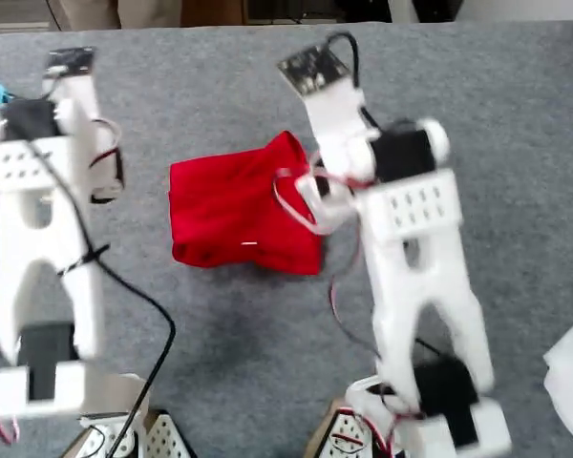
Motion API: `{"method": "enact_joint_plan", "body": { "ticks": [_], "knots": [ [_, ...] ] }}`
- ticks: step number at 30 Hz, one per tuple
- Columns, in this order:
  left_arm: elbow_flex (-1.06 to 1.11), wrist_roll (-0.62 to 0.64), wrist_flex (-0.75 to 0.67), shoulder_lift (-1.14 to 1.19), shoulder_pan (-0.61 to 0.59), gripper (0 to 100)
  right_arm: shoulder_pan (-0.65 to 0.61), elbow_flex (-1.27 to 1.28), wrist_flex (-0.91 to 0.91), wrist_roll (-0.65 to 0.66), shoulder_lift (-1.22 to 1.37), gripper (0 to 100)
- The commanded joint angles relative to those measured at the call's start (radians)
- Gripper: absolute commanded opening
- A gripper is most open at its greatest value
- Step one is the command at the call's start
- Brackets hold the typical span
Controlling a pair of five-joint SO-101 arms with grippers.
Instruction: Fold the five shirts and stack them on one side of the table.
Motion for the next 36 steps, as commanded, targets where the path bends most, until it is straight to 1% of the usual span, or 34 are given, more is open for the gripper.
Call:
{"method": "enact_joint_plan", "body": {
  "ticks": [1,3,4,7,8,10,12,14,16,18,20,24,27,30,33,36],
  "knots": [
    [0.130,-0.060,0.012,-0.202,-0.055,2,0.013,0.166,0.012,-0.011,-0.194,8.4],
    [0.230,-0.092,0.011,-0.305,-0.083,2,0.013,0.262,0.012,-0.048,-0.263,8.4],
    [0.279,-0.109,0.011,-0.358,-0.097,2,0.013,0.305,0.012,-0.106,-0.291,8.4],
    [0.420,-0.152,0.011,-0.532,-0.144,2,0.010,0.430,0.011,-0.373,-0.357,8.4],
    [0.465,-0.164,0.011,-0.593,-0.161,2,0.002,0.466,0.000,-0.443,-0.364,8.4],
    [0.551,-0.187,0.008,-0.710,-0.186,2,-0.022,0.513,-0.035,-0.549,-0.364,8.4],
    [0.624,-0.196,-0.021,-0.802,-0.193,2,-0.024,0.535,-0.123,-0.617,-0.364,8.4],
    [0.692,-0.176,-0.095,-0.862,-0.193,2,-0.025,0.536,-0.229,-0.638,-0.363,8.4],
    [0.747,-0.091,-0.172,-0.860,-0.184,2,-0.027,0.536,-0.328,-0.643,-0.341,7.9],
    [0.787,-0.014,-0.226,-0.812,-0.149,2,-0.022,0.526,-0.402,-0.641,-0.282,4.1],
    [0.779,0.031,-0.235,-0.727,-0.077,2,-0.019,0.478,-0.446,-0.640,-0.191,0.6],
    [0.697,0.124,-0.230,-0.535,0.100,2,-0.018,0.278,-0.480,-0.640,0.036,0.8],
    [0.612,0.187,-0.224,-0.414,0.212,2,-0.005,0.085,-0.468,-0.640,0.229,0.8],
    [0.520,0.241,-0.163,-0.308,0.305,2,0.061,-0.131,-0.397,-0.640,0.430,0.6],
    [0.463,0.249,-0.135,-0.220,0.338,2,0.073,-0.349,-0.267,-0.628,0.630,0.6],
    [0.427,0.249,-0.140,-0.143,0.338,2,0.051,-0.601,-0.118,-0.552,0.797,0.5]
  ]
}}
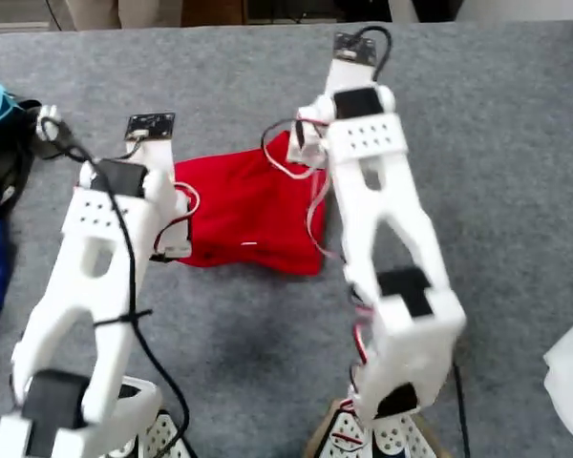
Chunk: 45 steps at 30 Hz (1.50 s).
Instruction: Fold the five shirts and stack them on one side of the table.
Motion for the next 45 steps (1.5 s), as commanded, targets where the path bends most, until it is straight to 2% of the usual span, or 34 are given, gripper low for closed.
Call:
{"method": "enact_joint_plan", "body": {
  "ticks": [1,7,12,20,23,29,36,45],
  "knots": [
    [-0.087,0.009,0.008,0.071,0.014,2,-0.005,-0.358,0.157,0.064,0.186,0.5],
    [-0.141,0.015,-0.091,0.162,0.012,2,-0.012,-0.757,0.203,0.118,0.490,0.5],
    [-0.135,0.015,-0.184,0.170,0.009,2,-0.084,-0.974,0.256,0.114,0.624,0.5],
    [-0.052,0.011,-0.301,0.174,-0.058,2,-0.119,-0.990,0.233,0.112,0.679,0.5],
    [0.026,0.017,-0.388,0.200,-0.038,2,-0.113,-0.990,0.215,0.115,0.743,0.5],
    [0.147,0.066,-0.474,0.311,0.031,2,-0.076,-1.000,0.176,0.118,0.849,0.5],
    [0.153,0.023,-0.468,0.493,0.025,2,-0.007,-0.998,0.087,0.120,0.888,0.5],
    [0.117,0.023,-0.440,0.510,-0.002,2,0.090,-1.000,-0.008,0.155,0.883,0.5]
  ]
}}
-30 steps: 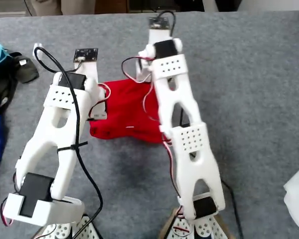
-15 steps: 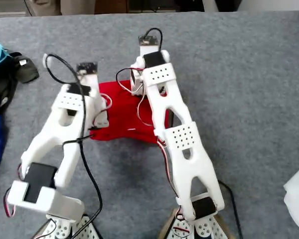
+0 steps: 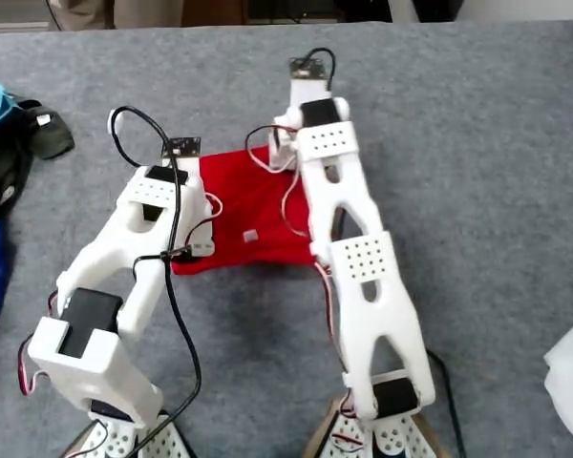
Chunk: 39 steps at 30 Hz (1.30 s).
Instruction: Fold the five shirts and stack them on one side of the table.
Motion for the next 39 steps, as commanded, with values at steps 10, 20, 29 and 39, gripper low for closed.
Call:
{"method": "enact_joint_plan", "body": {
  "ticks": [10,20,29,39],
  "knots": [
    [0.011,-0.006,0.021,0.018,-0.018,2,0.108,-0.116,-0.044,0.005,-0.041,0.5],
    [-0.172,-0.005,0.195,-0.041,-0.025,2,0.036,-0.199,0.218,0.008,-0.217,0.5],
    [-0.568,-0.008,0.359,-0.208,-0.055,2,-0.045,0.378,0.216,-0.041,-0.682,0.5],
    [-0.555,-0.009,0.063,0.033,-0.121,2,-0.171,1.155,0.068,-0.071,-1.033,0.5]
  ]
}}
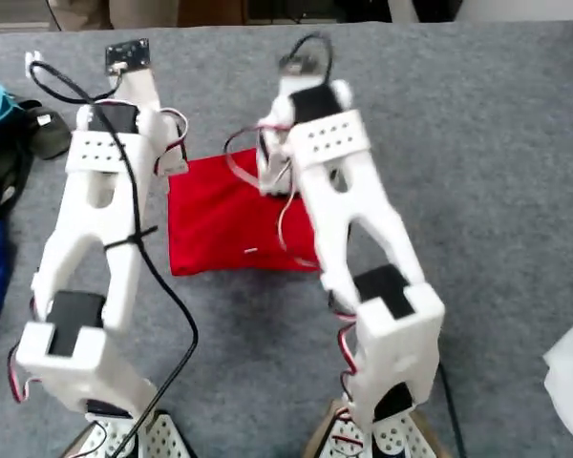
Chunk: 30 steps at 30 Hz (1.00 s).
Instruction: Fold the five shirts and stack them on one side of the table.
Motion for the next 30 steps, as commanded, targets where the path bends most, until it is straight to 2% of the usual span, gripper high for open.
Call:
{"method": "enact_joint_plan", "body": {
  "ticks": [1,4,10,16,26,30],
  "knots": [
    [-0.049,-0.023,-0.071,0.104,0.015,2,-0.012,0.168,-0.097,-0.020,-0.096,0.5],
    [-0.100,-0.083,-0.092,0.223,0.025,2,-0.008,0.251,-0.160,-0.025,-0.094,0.5],
    [-0.235,-0.081,-0.087,0.423,0.011,2,-0.007,0.374,-0.276,-0.025,-0.074,0.5],
    [-0.384,-0.087,-0.037,0.572,0.006,2,0.012,0.429,-0.305,-0.017,0.007,0.5],
    [-0.697,-0.091,0.114,0.756,0.002,2,0.199,0.429,-0.273,0.075,0.097,0.5],
    [-0.801,-0.130,0.175,0.814,0.000,2,0.254,0.423,-0.267,0.106,0.097,0.5]
  ]
}}
